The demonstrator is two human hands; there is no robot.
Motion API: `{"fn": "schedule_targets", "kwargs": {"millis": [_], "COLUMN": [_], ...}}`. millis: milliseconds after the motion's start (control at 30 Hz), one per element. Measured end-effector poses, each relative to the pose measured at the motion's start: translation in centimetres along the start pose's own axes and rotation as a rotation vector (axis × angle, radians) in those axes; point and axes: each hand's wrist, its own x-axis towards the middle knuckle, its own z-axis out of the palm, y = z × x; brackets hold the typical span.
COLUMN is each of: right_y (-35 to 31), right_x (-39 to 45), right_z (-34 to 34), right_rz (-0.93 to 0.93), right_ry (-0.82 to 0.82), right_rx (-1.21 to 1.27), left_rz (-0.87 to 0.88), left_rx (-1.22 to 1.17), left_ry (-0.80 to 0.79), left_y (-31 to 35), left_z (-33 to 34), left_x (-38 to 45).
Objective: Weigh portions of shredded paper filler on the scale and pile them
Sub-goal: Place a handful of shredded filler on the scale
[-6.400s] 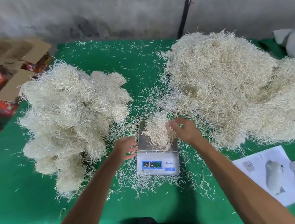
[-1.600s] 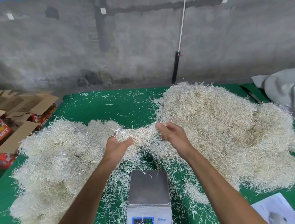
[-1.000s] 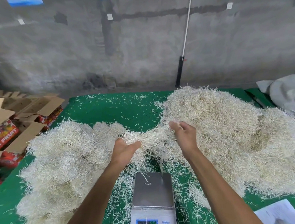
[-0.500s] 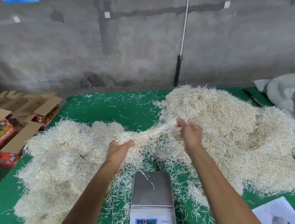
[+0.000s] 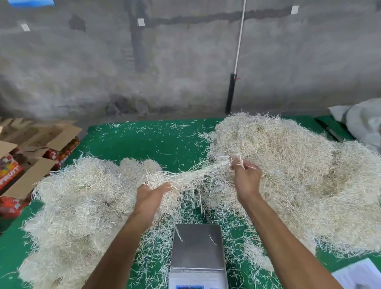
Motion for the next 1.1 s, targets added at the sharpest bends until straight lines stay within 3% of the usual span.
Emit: {"fn": "schedule_targets", "kwargs": {"millis": [100, 200, 300, 400, 467, 667, 733, 800, 967, 1033, 1100], "right_y": [0.2, 0.2, 0.6, -0.9, -1.4, -1.4, -1.2, -0.3, 1.6, 2.3, 3.4], "right_x": [-0.2, 0.8, 0.3, 2.8, 4.5, 3.8, 3.8, 3.0, -0.3, -1.2, -1.6], "right_z": [0.2, -0.7, -0.1, -2.8, -4.3, -3.8, -5.0, -5.2, -3.5, -3.2, -3.1], "right_rz": [-0.018, 0.009, -0.061, 0.053, 0.088, 0.009, -0.019, -0.134, -0.493, -0.542, -0.521], "right_ry": [-0.046, 0.091, -0.059, 0.174, 0.237, 0.108, 0.035, -0.112, -0.596, -0.676, -0.680], "right_rx": [-0.111, -0.039, -0.193, -0.029, 0.072, 0.037, -0.064, -0.270, -1.089, -1.175, -1.081], "left_rz": [0.004, -0.016, -0.046, -0.070, -0.082, -0.135, -0.163, -0.186, -0.148, -0.153, -0.170], "left_rx": [0.003, -0.051, -0.053, -0.085, -0.086, -0.288, -0.439, -0.592, -0.965, -1.022, -0.973], "left_ry": [-0.018, 0.036, 0.007, 0.104, 0.140, 0.115, 0.015, -0.012, -0.046, -0.016, 0.045], "left_y": [0.4, 0.4, 0.1, -0.1, -0.4, -1.2, -1.1, -0.8, 0.1, 0.9, 1.4], "left_z": [0.4, 0.1, 0.1, -2.0, -3.1, -4.3, -5.4, -5.3, -3.3, -2.8, -2.6], "left_x": [-0.4, -0.1, -0.4, 0.0, 0.3, -0.1, 0.3, -0.3, -1.0, -0.8, -0.5]}}
